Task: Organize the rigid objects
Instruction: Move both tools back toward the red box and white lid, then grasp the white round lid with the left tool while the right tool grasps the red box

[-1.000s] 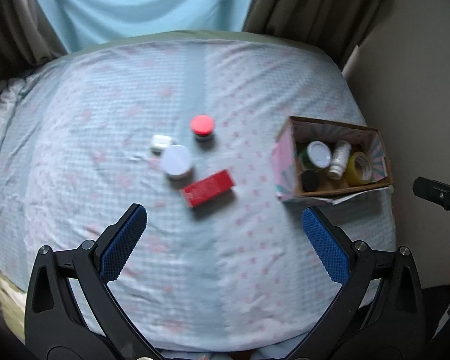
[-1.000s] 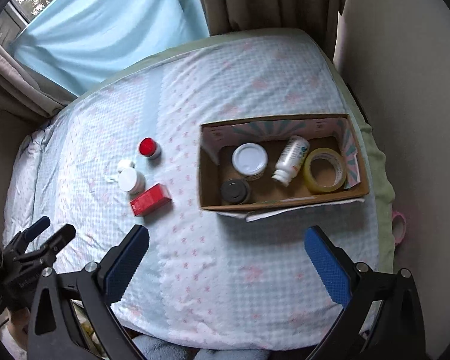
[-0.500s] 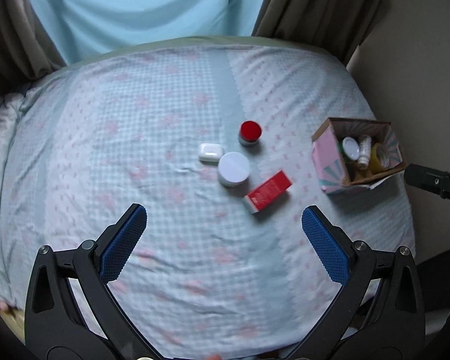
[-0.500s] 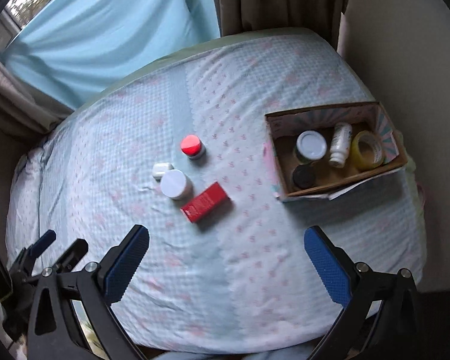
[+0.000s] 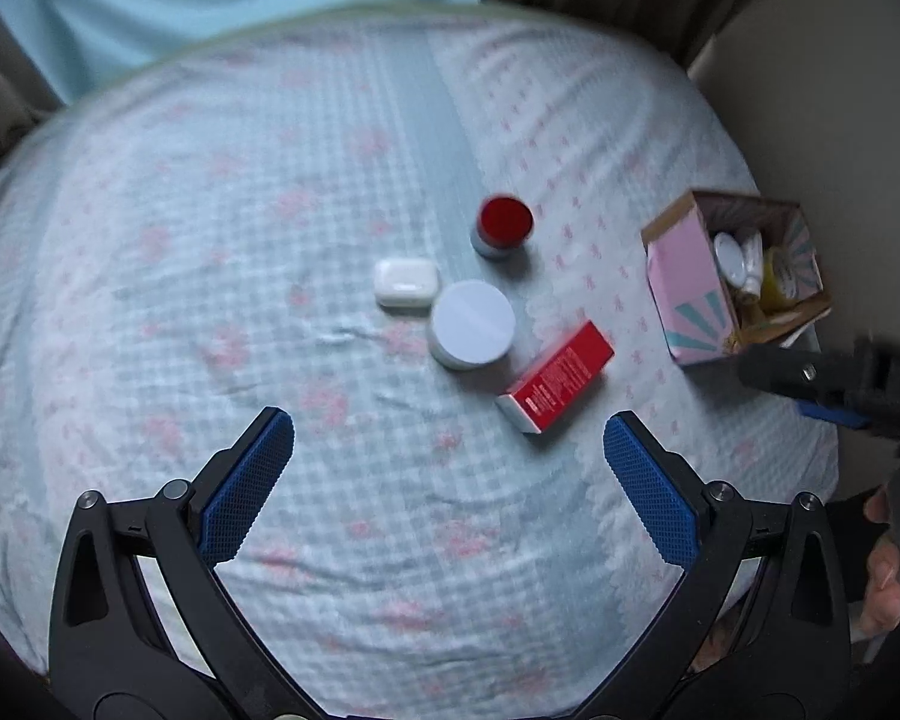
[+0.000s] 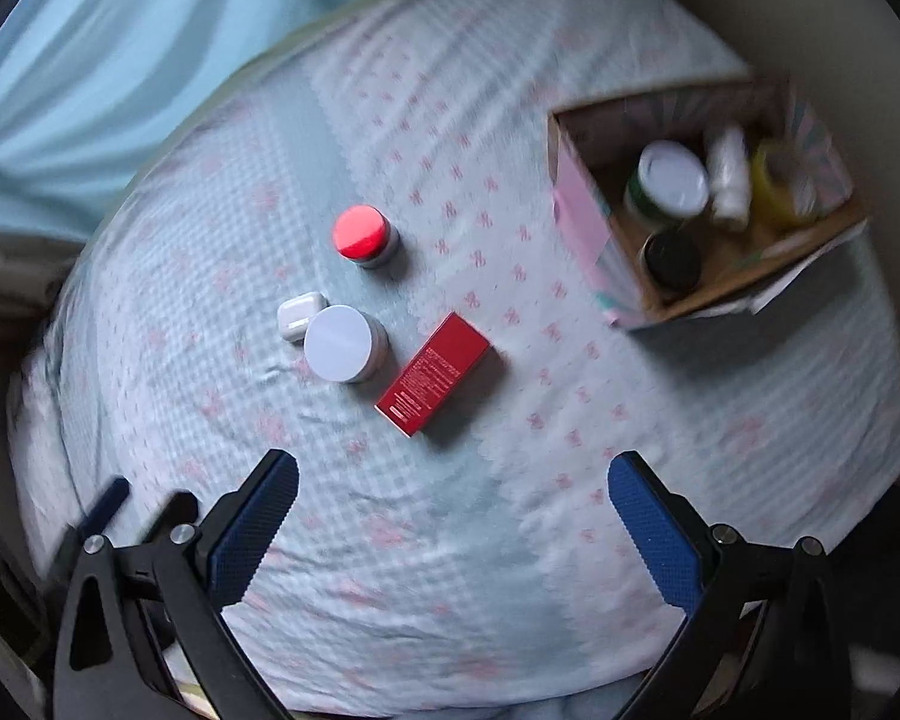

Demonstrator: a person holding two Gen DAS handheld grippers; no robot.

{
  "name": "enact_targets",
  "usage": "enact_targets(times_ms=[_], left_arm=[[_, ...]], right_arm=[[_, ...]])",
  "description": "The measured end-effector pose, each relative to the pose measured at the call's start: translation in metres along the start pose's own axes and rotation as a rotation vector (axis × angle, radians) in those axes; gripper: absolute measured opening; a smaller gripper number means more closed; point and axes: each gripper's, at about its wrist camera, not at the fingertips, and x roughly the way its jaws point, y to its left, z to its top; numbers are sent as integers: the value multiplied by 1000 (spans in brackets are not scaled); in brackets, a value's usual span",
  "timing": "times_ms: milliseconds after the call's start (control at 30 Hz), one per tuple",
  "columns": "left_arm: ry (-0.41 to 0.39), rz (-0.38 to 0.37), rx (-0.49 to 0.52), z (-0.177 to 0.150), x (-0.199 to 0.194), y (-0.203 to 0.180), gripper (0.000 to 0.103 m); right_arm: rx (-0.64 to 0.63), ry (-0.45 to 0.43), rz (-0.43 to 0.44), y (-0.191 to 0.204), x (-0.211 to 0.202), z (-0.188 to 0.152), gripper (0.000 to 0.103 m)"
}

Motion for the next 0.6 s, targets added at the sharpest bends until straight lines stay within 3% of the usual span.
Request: enact_targets(times_ms=[167, 400, 600], left_arm=[[44, -3, 47, 12, 46, 0, 103], [71, -2, 58, 23, 119, 1, 103], [70, 6, 67, 28, 160, 1, 103]], right_arm=[[209, 71, 88, -14, 52, 19, 103], [475, 84, 155, -28, 112, 24, 103], [646, 84, 173, -35, 149, 24, 86]])
